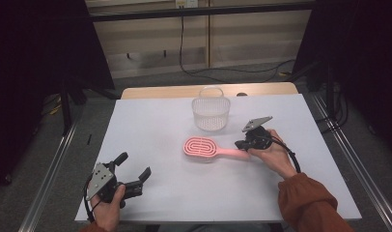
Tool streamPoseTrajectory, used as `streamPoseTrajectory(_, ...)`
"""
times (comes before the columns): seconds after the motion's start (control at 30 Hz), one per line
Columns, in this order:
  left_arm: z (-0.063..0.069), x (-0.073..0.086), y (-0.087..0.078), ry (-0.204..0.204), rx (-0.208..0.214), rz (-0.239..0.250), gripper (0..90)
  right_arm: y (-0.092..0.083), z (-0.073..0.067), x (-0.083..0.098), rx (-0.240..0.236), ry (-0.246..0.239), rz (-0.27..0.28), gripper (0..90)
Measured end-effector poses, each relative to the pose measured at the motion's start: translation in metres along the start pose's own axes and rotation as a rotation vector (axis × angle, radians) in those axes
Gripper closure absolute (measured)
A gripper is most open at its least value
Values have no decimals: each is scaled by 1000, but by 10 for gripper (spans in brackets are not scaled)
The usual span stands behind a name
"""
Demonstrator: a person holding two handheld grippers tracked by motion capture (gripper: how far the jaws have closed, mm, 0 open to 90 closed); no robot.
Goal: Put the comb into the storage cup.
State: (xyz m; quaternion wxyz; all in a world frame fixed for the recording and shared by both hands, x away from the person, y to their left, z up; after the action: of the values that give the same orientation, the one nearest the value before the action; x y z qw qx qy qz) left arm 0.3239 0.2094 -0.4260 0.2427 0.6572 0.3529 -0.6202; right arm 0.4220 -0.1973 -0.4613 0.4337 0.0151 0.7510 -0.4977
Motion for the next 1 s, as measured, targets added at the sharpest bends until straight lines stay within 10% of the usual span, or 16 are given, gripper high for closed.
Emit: streamPoseTrajectory(1.0,0,1,0,5,-4,-17,40,-8,-10,11,-15,5,-7,900)
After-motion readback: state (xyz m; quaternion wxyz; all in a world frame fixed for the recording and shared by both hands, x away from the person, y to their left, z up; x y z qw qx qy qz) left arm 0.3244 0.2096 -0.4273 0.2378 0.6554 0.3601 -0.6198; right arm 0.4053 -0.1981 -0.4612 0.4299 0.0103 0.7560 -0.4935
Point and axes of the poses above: each handheld gripper's, and its own axes: y roughly forward along the jaws, x roughly out of its underside, z roughly to its right, the point moved 4 cm from there along y, roughly forward along the jaws, and after that the axes turned 9 degrees about y, right-handed, at the moved point
